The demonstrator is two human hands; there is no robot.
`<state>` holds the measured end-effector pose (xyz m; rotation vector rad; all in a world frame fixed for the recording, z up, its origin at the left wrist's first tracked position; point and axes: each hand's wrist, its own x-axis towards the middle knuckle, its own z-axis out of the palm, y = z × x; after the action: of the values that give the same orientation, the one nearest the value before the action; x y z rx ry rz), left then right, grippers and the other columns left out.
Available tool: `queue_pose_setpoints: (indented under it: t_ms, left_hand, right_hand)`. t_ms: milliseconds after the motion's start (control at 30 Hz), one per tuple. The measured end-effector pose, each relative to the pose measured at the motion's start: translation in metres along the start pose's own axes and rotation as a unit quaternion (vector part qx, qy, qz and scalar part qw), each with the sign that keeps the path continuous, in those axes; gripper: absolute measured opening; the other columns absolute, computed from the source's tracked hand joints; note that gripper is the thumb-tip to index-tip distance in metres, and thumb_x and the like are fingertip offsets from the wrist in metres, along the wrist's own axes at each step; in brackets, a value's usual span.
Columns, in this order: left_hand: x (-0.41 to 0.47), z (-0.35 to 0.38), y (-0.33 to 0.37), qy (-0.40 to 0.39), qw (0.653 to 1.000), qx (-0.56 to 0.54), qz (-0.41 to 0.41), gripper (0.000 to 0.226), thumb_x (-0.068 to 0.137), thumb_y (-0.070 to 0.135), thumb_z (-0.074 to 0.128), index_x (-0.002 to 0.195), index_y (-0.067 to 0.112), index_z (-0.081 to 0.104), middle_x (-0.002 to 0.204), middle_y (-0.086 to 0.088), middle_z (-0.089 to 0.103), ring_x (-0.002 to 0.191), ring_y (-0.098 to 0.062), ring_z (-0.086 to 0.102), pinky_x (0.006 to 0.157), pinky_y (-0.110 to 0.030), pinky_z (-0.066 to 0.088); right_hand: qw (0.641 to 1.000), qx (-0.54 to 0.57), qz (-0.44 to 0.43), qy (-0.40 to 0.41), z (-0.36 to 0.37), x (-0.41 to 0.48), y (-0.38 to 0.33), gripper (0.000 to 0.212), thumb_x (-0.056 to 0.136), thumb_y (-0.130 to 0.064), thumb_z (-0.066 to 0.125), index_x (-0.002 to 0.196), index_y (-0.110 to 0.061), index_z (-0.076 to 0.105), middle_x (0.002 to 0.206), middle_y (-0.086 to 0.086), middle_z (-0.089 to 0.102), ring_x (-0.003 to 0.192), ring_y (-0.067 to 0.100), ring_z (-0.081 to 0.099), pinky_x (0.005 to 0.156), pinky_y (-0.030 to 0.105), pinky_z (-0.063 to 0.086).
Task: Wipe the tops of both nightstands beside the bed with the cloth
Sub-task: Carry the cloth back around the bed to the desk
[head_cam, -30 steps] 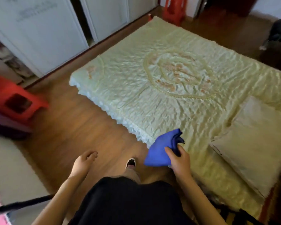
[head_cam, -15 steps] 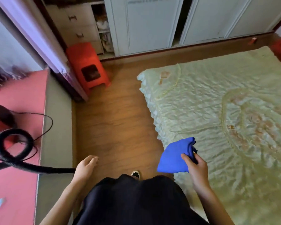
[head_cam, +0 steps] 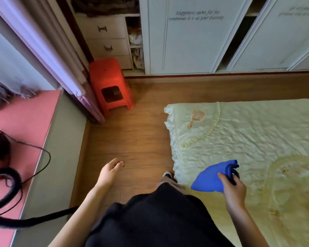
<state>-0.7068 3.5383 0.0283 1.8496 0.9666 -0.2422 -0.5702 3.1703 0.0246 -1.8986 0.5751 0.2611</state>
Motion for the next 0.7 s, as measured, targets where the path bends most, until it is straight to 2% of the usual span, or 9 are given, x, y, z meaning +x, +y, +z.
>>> queue_pose_setpoints:
  t_ms: [100,200,300,367,400,467,500,600,700]
  left_hand:
    - [0.012,-0.005,0.017,0.044,0.997,-0.016,-0.063,0.019,0.095,0.024,0.053,0.090,0.013,0.068,0.091,-0.007,0.071,0.092,-0.027,0.064,0.084,-0.042,0.050]
    - [0.026,-0.017,0.025,0.102,0.988,-0.043,-0.107,0.018,0.095,0.024,0.054,0.085,0.021,0.068,0.089,0.001,0.071,0.091,-0.024,0.065,0.083,-0.041,0.050]
    - [0.042,-0.029,0.031,0.139,0.978,-0.066,-0.140,0.018,0.094,0.023,0.055,0.082,0.027,0.067,0.090,0.003,0.071,0.095,-0.025,0.065,0.080,-0.037,0.047]
    - [0.062,-0.037,0.034,0.155,0.969,-0.097,-0.169,0.014,0.086,0.033,0.058,0.079,0.027,0.069,0.091,0.000,0.072,0.094,-0.026,0.066,0.084,-0.039,0.048]
    - [0.076,-0.040,0.035,0.158,0.965,-0.109,-0.181,0.022,0.077,0.043,0.056,0.080,0.026,0.070,0.091,-0.001,0.073,0.093,-0.026,0.066,0.087,-0.042,0.050]
    - [0.110,-0.048,0.039,0.163,0.961,-0.119,-0.191,0.040,0.062,0.055,0.050,0.081,0.027,0.070,0.093,-0.002,0.074,0.093,-0.026,0.067,0.091,-0.046,0.051]
    - [0.129,-0.051,0.046,0.161,0.960,-0.123,-0.192,0.039,0.062,0.054,0.050,0.081,0.027,0.071,0.093,-0.001,0.074,0.092,-0.026,0.067,0.091,-0.046,0.051]
    - [0.196,-0.069,0.088,0.161,0.964,-0.128,-0.170,0.023,0.072,0.043,0.055,0.077,0.028,0.072,0.090,-0.002,0.074,0.088,-0.025,0.066,0.084,-0.042,0.051]
    - [0.285,-0.098,0.133,0.123,0.980,-0.077,-0.134,0.014,0.092,0.029,0.056,0.087,0.024,0.069,0.094,-0.005,0.072,0.093,-0.027,0.064,0.083,-0.039,0.047]
  right_hand:
    - [0.999,0.005,-0.002,-0.053,0.038,0.044,-0.051,0.012,0.086,-0.012,0.067,0.080,-0.006,0.060,0.075,0.005,0.055,0.074,0.023,0.050,0.068,0.035,0.038]
    - [0.992,-0.003,-0.030,-0.120,0.082,0.082,-0.102,0.023,0.084,-0.011,0.067,0.076,0.005,0.053,0.068,0.007,0.047,0.068,0.022,0.043,0.060,0.033,0.031]
    - [0.984,-0.004,-0.048,-0.172,0.128,0.113,-0.149,0.028,0.083,-0.012,0.068,0.074,0.006,0.049,0.064,0.006,0.044,0.065,0.020,0.040,0.061,0.032,0.029]
    - [0.978,-0.003,-0.055,-0.202,0.159,0.131,-0.176,0.027,0.082,-0.014,0.069,0.075,0.005,0.051,0.067,0.006,0.047,0.065,0.019,0.042,0.063,0.032,0.031]
    - [0.975,-0.001,-0.059,-0.212,0.174,0.141,-0.188,0.026,0.082,-0.015,0.069,0.076,0.005,0.052,0.068,0.007,0.048,0.065,0.018,0.043,0.064,0.032,0.032]
    - [0.973,-0.006,-0.066,-0.219,0.203,0.162,-0.208,0.027,0.081,-0.013,0.070,0.074,0.006,0.051,0.067,0.007,0.047,0.064,0.017,0.042,0.063,0.032,0.030]
    - [0.973,-0.011,-0.072,-0.218,0.218,0.173,-0.218,0.029,0.081,-0.013,0.070,0.070,0.004,0.049,0.064,0.006,0.044,0.063,0.017,0.040,0.061,0.031,0.029]
    - [0.975,-0.026,-0.096,-0.198,0.259,0.208,-0.246,0.034,0.075,-0.018,0.071,0.062,-0.002,0.044,0.057,0.002,0.038,0.058,0.015,0.035,0.058,0.031,0.026]
    - [0.985,-0.021,-0.082,-0.153,0.287,0.243,-0.274,0.034,0.079,-0.013,0.072,0.064,0.003,0.046,0.059,0.007,0.038,0.059,0.017,0.035,0.058,0.032,0.026]
